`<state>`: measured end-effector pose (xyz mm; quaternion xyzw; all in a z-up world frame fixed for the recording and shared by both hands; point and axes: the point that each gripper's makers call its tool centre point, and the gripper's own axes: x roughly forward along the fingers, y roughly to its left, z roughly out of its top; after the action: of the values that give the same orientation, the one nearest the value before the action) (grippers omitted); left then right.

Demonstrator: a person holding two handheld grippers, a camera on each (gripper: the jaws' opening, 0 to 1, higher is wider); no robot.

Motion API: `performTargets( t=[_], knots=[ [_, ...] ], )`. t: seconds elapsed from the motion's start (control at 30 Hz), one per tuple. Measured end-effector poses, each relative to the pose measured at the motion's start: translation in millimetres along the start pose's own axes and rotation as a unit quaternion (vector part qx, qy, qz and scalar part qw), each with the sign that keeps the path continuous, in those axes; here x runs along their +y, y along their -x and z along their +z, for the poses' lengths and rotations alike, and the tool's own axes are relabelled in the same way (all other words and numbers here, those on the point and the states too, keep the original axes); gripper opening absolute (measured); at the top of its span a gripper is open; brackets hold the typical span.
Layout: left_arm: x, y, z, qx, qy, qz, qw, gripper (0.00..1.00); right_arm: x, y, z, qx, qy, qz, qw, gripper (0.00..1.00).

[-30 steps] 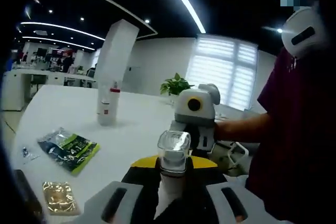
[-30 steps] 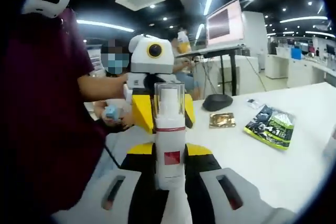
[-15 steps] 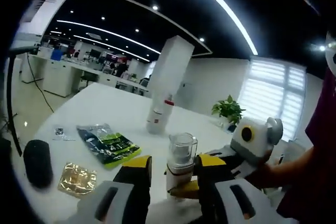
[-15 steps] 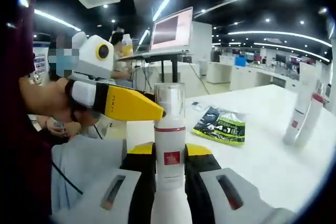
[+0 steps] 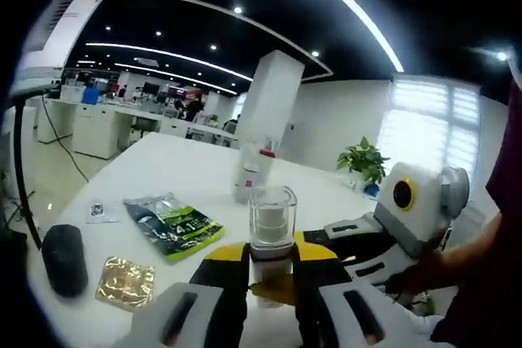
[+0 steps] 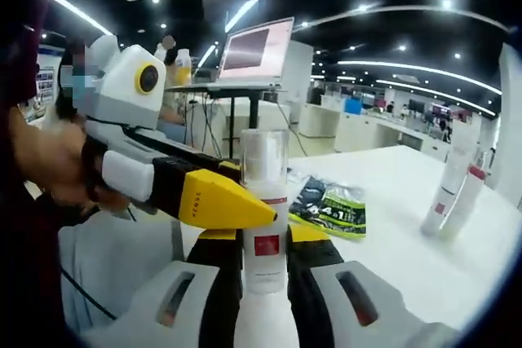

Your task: Arrange the skincare products in the storage area until every visible bottle or jar stands upright without overlapping.

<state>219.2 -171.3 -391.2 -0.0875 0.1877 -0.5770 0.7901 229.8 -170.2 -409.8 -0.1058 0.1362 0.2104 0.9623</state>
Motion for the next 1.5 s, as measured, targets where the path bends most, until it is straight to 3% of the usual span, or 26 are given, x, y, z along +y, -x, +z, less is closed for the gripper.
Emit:
performTargets(
  t=[0.07,0.23,0.33,0.4,0.47,0.5,0.63,0.73,0.8,1.1,1.2,1.3,1.5],
  knots=[
    [-0.7,1.2,1.1,0.003,-0.011,-0.013,0.9998,0.2,1.5,1.1,1.8,-0.007,0.002,0.018,0.9998,0.18],
    [-4.9,3.2,-5.0,0.038,-0.051,-0.05,0.9967,0.19,10.0,5.7,-4.2,-0.006,-0.052,0.09,0.9946,0.2],
    [-14.7,6.5,-9.8,0.066,-0.094,-0.094,0.989,0.19,17.9,10.4,-6.7,-0.005,-0.053,0.138,0.989,0.21],
    [-27.1,10.4,-10.0,0.069,-0.133,-0.141,0.9786,0.19,29.0,16.6,-6.4,-0.003,-0.036,0.185,0.9821,0.22],
    [-30.0,12.6,-11.1,0.084,-0.128,-0.154,0.9761,0.19,34.0,23.2,-4.3,-0.007,-0.03,0.213,0.9766,0.23],
    [-36.8,16.9,-11.0,0.09,-0.142,-0.184,0.9683,0.19,37.6,26.8,-3.0,-0.011,-0.033,0.231,0.9723,0.23],
    [-50.6,25.3,-5.8,0.083,-0.12,-0.234,0.9612,0.19,41.8,40.1,5.8,-0.025,-0.075,0.281,0.9564,0.23],
    [-54.8,27.8,-6.9,0.084,-0.124,-0.251,0.9564,0.19,52.3,46.6,7.2,-0.029,-0.052,0.31,0.9489,0.21],
    [-56.7,28.5,-10.5,0.09,-0.119,-0.261,0.9537,0.19,54.9,46.7,4.5,-0.022,-0.048,0.304,0.9512,0.2],
    [-53.2,21.1,-17.4,0.079,-0.117,-0.228,0.9633,0.21,45.2,41.4,-5.7,-0.023,-0.024,0.253,0.9668,0.19],
    [-52.1,20.0,-17.7,0.077,-0.106,-0.218,0.967,0.21,42.3,40.2,-4.8,-0.028,-0.027,0.249,0.9678,0.19],
    [-52.9,21.2,-15.0,0.056,-0.116,-0.203,0.9706,0.22,42.0,39.6,-2.3,-0.032,-0.032,0.251,0.9668,0.19],
    [-45.9,23.4,-15.2,0.034,-0.106,-0.161,0.9807,0.38,46.0,35.9,1.8,-0.032,-0.022,0.256,0.9658,0.19]
  ],
)
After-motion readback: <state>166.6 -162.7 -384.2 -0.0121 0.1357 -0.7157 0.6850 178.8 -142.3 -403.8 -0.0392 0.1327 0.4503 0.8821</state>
